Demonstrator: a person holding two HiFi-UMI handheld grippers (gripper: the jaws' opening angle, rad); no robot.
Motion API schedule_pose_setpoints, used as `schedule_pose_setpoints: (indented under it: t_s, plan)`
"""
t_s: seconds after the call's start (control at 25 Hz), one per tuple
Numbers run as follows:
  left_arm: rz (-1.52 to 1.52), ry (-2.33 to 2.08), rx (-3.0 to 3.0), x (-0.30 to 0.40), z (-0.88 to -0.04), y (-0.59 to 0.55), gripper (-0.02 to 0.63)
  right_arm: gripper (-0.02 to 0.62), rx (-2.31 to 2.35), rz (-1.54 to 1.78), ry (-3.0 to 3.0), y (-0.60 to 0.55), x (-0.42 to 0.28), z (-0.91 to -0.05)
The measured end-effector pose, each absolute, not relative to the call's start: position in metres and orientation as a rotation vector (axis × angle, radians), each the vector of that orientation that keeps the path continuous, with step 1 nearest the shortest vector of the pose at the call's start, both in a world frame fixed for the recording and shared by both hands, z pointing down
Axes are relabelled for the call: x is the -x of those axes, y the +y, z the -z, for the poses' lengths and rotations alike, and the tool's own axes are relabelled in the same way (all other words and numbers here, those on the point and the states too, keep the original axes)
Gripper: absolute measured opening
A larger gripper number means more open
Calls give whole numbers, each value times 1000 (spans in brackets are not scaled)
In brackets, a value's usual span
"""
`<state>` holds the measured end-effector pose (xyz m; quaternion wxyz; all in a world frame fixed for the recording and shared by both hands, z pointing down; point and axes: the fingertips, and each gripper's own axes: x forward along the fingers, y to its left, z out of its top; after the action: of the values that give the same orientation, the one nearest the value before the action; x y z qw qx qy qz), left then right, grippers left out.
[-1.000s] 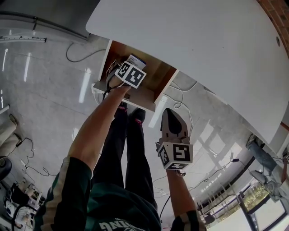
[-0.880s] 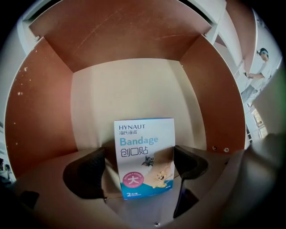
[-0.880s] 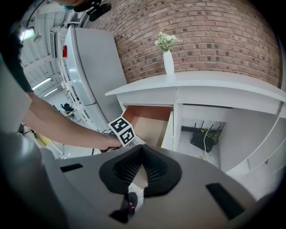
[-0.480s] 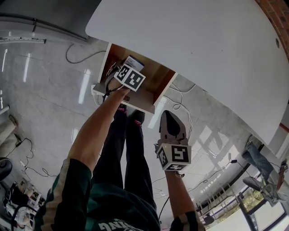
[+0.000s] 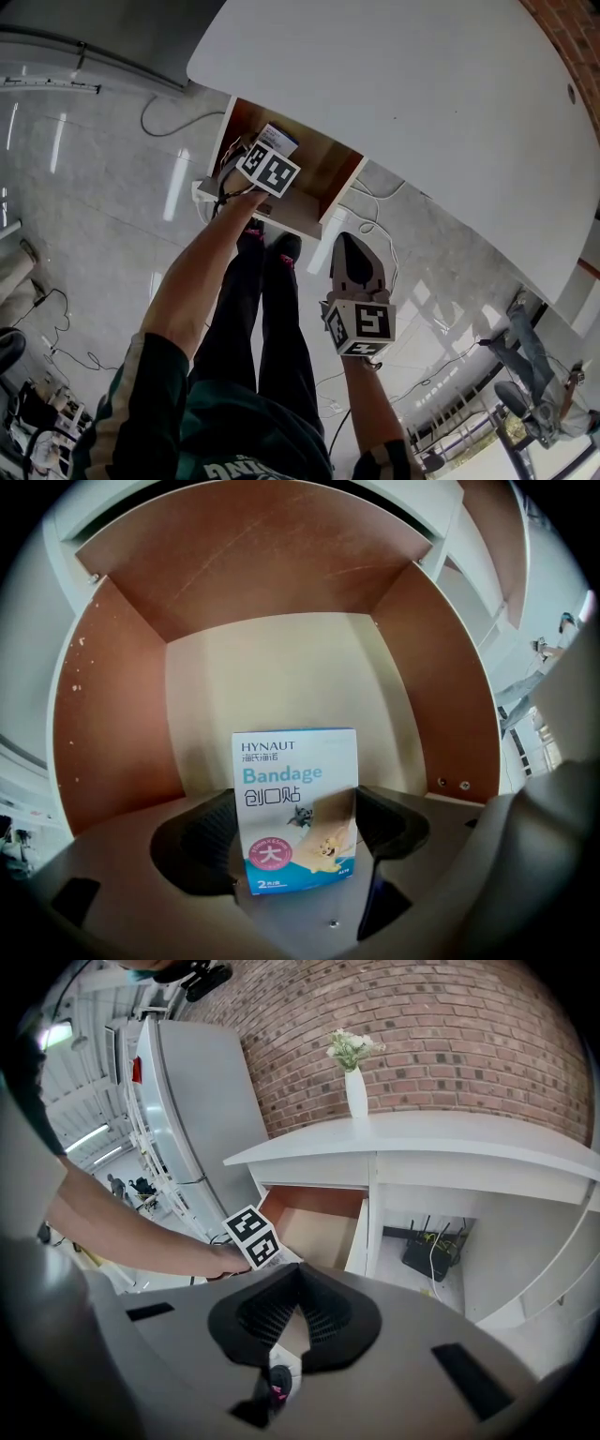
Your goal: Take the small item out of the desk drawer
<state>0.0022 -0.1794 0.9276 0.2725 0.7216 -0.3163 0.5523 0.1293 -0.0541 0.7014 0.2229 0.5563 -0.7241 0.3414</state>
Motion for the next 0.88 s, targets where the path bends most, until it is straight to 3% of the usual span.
schedule_pose_setpoints:
  t_s: [0.88]
  plan:
    - [-1348,-943,-2025,3,-827,-171,416,24,-1524,-868,-2083,-69,-115,-653]
